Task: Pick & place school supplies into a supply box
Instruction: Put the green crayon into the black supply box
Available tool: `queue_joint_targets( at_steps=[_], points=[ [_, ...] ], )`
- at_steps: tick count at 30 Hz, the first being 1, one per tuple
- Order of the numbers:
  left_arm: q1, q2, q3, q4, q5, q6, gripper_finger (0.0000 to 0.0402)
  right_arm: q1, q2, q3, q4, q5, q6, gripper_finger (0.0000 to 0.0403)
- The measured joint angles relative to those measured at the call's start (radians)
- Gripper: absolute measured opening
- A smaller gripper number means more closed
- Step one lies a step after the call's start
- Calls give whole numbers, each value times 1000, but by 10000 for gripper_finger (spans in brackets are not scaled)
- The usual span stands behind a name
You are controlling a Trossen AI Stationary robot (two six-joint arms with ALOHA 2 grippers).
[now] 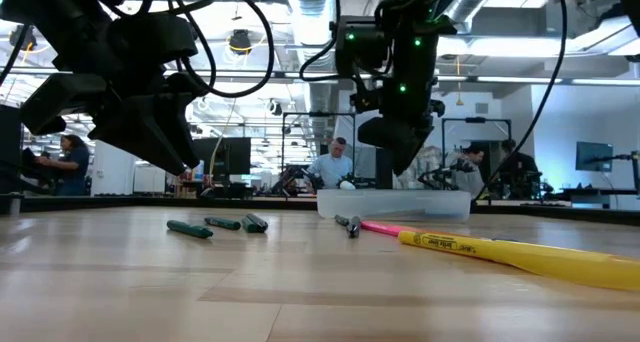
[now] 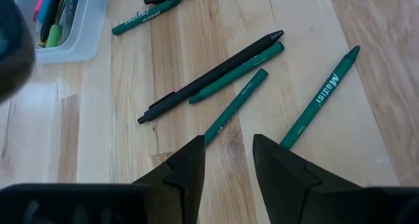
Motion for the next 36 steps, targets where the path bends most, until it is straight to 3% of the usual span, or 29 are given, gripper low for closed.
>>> queue_joint_targets(
  at_steps=[3,9,17,23,27,36],
  points=[
    [0,0,0,0,0,0,124,1,0,0,0,29,-28,111],
    [0,0,0,36,4,34,124,79,-49,0,38,196,-75,118],
    [2,20,0,90,57,101,124,263,-192,-4,106,234,-144,111],
    [37,102,0,176,281,195,124,460,-317,-94,154,326,-129,111],
    [66,152,0,256,336,257,124,602,-382,-186,186,402,-105,111],
    [136,209,0,306,504,274,120,898,-442,-363,193,607,128,111]
  ],
)
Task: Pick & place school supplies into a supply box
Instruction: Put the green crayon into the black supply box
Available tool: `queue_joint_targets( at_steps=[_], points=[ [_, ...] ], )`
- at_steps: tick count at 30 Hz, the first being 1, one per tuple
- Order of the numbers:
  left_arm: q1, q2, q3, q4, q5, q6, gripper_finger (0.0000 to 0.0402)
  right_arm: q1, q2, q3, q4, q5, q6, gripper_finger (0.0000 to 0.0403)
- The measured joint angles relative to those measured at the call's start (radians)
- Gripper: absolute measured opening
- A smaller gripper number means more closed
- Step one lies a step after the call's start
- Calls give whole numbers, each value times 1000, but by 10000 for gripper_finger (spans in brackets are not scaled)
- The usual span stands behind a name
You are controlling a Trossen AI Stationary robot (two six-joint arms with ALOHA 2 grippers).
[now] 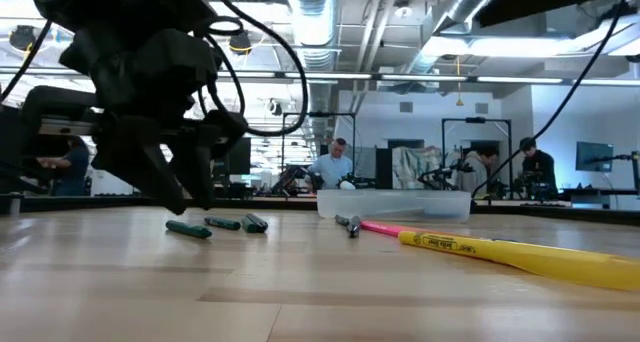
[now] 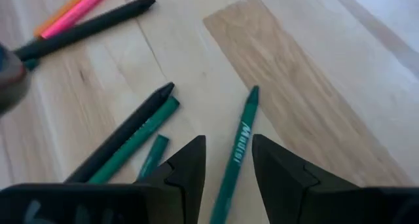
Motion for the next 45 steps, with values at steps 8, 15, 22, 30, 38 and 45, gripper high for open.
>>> queue_joint_targets(
  at_steps=[8,15,22,30,38,45],
  points=[
    [12,34,0,5,53,-8,96,167,-1,-88,-12,117,156,111],
    [27,51,0,17,34,-17,83,204,-1,-89,-6,177,157,111],
    [56,64,2,-3,31,-98,81,200,-1,-89,-2,177,157,111],
    [57,65,6,-70,30,-198,73,195,-1,-89,9,175,157,111],
    [54,64,43,-187,22,-207,21,195,-1,-89,16,175,157,110],
    [52,67,145,-430,5,-243,20,195,-1,-89,20,148,157,110]
  ],
)
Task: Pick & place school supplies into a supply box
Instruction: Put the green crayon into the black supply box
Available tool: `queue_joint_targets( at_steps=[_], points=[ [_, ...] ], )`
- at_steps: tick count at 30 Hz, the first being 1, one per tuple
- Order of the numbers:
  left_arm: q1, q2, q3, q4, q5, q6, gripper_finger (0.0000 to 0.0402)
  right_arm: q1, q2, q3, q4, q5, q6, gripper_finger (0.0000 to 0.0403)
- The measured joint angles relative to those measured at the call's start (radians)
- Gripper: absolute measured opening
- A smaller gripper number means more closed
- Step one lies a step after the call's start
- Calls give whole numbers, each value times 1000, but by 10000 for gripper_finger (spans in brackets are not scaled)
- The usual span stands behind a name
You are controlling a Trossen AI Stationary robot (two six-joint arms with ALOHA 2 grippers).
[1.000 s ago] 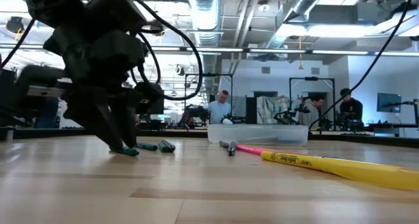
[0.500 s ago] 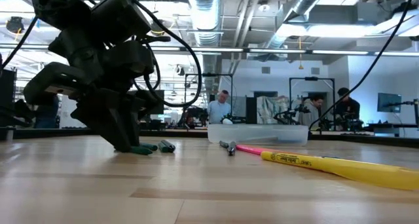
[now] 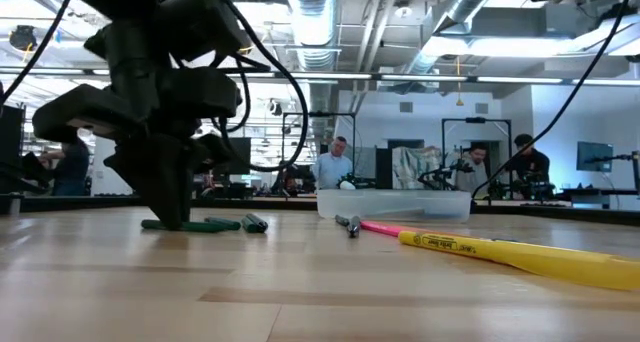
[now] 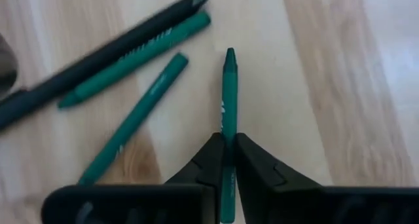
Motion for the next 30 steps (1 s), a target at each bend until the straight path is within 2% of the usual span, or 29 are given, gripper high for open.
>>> queue_joint_targets(
  at_steps=[8,23,30],
  points=[
    [0,3,73,-178,-28,-32,37,0,0,0,3,-1,0,111],
    [0,35,82,-197,-5,-45,39,0,0,0,11,-2,0,111],
    [-2,42,83,-219,-49,-69,39,-14,0,0,11,-2,0,111]
  ],
)
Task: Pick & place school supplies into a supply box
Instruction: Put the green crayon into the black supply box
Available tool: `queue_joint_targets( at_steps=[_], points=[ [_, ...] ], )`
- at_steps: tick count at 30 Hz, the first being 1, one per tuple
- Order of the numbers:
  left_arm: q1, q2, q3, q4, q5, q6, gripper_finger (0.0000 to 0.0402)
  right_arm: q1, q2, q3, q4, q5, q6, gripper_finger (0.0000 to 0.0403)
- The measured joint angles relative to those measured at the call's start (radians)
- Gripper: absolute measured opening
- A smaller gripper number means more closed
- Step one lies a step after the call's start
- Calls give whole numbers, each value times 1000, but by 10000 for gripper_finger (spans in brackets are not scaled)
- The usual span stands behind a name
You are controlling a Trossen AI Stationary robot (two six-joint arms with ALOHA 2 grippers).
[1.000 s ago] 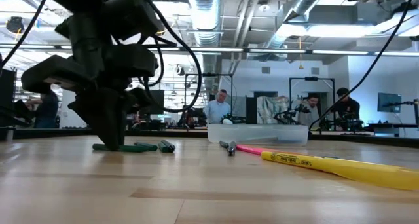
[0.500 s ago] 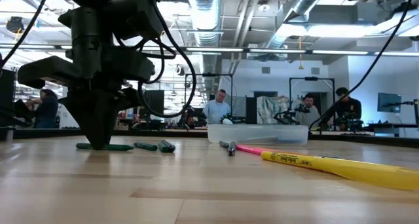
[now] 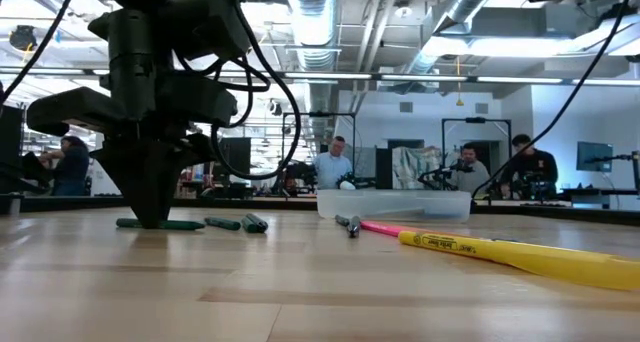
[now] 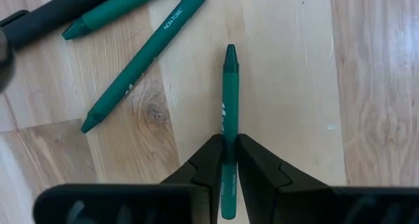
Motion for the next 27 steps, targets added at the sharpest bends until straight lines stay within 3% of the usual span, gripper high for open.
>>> queue_joint_targets(
  at_steps=[12,20,27],
  points=[
    [0,1,0,2,-23,33,38,-61,0,0,0,-74,0,111],
    [-33,1,-1,-1,-53,134,8,-92,0,0,0,-111,0,111],
    [-65,2,-2,0,-102,187,22,-92,0,0,0,-113,0,111]
  ],
)
